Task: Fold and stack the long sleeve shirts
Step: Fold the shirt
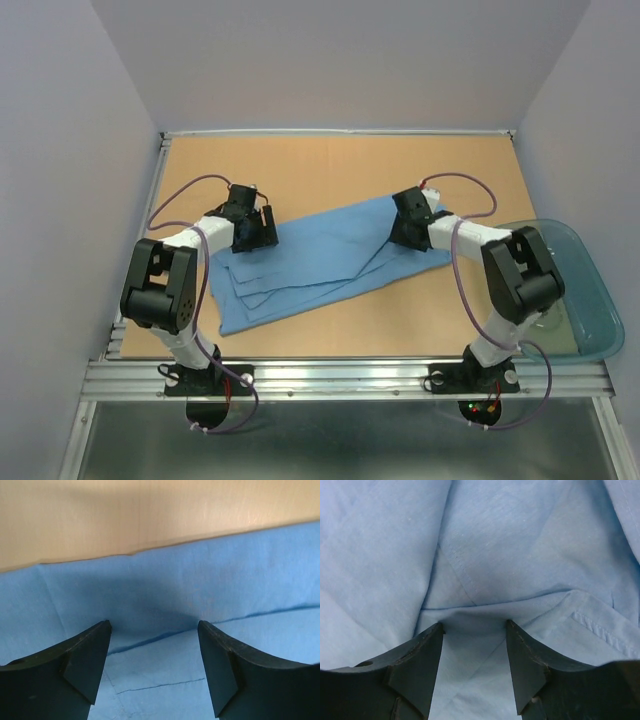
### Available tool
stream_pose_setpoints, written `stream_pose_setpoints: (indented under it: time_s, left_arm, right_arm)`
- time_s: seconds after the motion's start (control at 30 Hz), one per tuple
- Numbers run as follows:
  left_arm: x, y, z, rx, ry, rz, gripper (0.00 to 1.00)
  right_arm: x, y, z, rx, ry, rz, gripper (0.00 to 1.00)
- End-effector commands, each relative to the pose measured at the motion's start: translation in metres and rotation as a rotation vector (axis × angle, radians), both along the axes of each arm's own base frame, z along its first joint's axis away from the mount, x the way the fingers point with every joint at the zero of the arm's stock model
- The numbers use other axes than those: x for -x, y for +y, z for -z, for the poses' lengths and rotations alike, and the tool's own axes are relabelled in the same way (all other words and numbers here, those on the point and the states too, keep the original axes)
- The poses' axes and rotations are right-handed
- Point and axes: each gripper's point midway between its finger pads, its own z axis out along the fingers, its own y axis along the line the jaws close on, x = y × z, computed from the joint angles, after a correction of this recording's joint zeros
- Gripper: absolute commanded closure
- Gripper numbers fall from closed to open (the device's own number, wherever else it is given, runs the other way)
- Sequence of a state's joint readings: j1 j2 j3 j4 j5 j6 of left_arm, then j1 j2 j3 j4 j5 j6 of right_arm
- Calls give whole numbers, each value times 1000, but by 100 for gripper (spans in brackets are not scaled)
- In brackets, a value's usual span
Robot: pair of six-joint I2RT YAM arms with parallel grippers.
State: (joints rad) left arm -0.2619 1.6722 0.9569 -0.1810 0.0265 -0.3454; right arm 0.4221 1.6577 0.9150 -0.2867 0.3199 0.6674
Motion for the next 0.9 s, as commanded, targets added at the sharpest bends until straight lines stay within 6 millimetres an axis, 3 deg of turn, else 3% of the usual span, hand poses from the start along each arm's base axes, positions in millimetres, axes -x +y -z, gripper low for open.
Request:
stream_pose_setpoints:
  time_s: [0.0, 0.03, 0.07, 0.1, 0.13, 0.2, 0.23, 0.27, 0.33, 0.37, 0.43, 0.5, 0.57, 0.6, 0.67, 0.7, 0.73, 0.87]
  left_arm:
    - [37, -4, 10, 114, 104, -40, 19]
    - [44, -6, 10, 137, 111, -46, 19]
    - [49, -10, 10, 162, 118, -40, 19]
    - [61, -20, 11, 227, 140, -14, 20]
    - [66, -28, 8, 275, 148, -26, 20]
    - [80, -52, -8, 349, 135, 28, 19]
    - [88, -60, -10, 367, 136, 40, 19]
    - [99, -81, -23, 413, 126, 90, 16]
    - [107, -96, -38, 449, 101, 127, 13]
    - [108, -102, -56, 478, 55, 139, 10]
    - [106, -106, -78, 488, -8, 148, 9]
    - [98, -96, -106, 461, -105, 131, 9]
    - [94, -86, -119, 412, -156, 113, 9]
    - [87, -74, -118, 342, -183, 89, 9]
    - [84, -59, -110, 248, -183, 59, 11]
    - [83, -56, -105, 224, -176, 59, 12]
    - [84, -52, -97, 194, -161, 68, 13]
    - [83, -50, -63, 144, -76, 81, 15]
  right_arm:
    - [-73, -4, -9, 86, -96, -66, 41]
    - [-87, -1, 3, 116, -81, -97, 41]
    - [-103, 4, 0, 134, -95, -129, 41]
    - [-142, 18, -33, 137, -188, -170, 41]
    - [-155, 26, -17, 145, -168, -206, 41]
    - [-188, 48, -33, 125, -223, -294, 39]
    - [-214, 61, -67, 96, -310, -307, 39]
    - [-221, 69, -65, 79, -309, -332, 37]
    - [-232, 76, -88, 70, -355, -350, 36]
    - [-234, 77, -107, 64, -383, -353, 34]
    - [-226, 79, -124, 48, -397, -369, 32]
    - [-199, 77, -137, 26, -391, -387, 31]
    - [-172, 77, -135, 10, -363, -399, 30]
    - [-147, 72, -136, -15, -344, -384, 30]
    - [-116, 75, -128, -73, -305, -387, 30]
    - [-90, 72, -102, -110, -232, -354, 30]
    - [-77, 73, -115, -145, -250, -346, 31]
    - [-32, 79, -95, -210, -188, -302, 37]
